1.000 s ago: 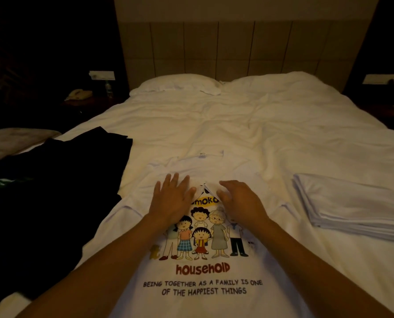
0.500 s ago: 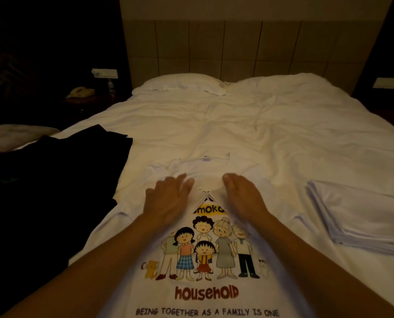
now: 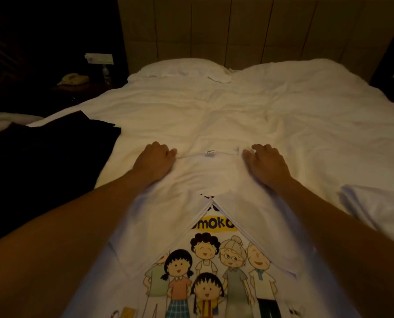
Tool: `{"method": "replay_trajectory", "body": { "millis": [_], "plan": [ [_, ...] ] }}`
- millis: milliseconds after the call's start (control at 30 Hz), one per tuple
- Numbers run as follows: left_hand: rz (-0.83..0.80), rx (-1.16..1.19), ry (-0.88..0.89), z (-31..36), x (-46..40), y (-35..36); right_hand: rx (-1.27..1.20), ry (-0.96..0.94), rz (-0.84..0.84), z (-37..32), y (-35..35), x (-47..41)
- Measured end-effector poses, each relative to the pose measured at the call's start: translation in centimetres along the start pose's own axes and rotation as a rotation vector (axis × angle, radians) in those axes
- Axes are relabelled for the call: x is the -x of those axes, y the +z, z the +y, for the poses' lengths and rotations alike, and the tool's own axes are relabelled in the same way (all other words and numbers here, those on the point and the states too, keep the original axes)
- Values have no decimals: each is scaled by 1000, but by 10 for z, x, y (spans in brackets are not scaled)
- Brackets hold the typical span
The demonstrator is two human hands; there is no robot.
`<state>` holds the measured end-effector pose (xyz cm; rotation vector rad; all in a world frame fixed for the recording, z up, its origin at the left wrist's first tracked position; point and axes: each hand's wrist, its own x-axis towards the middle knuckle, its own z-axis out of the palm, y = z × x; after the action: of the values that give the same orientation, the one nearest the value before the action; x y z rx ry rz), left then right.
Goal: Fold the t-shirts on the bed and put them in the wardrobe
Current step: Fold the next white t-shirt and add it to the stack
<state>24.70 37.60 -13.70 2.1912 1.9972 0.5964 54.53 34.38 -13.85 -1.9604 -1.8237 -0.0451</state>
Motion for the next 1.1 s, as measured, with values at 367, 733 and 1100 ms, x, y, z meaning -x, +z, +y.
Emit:
{"method": "replay_trajectory", "body": {
  "millis": [367,733,1100],
  "plan": [
    [296,17,133,0,5,12,167,-128,237,7,10,5],
    [670,-81,243,16,56,-57,134,-175,516,-12,-58,53],
    [683,-57,293,22,182,-75,-60,-245,442,-2,-103,171]
  ]
}}
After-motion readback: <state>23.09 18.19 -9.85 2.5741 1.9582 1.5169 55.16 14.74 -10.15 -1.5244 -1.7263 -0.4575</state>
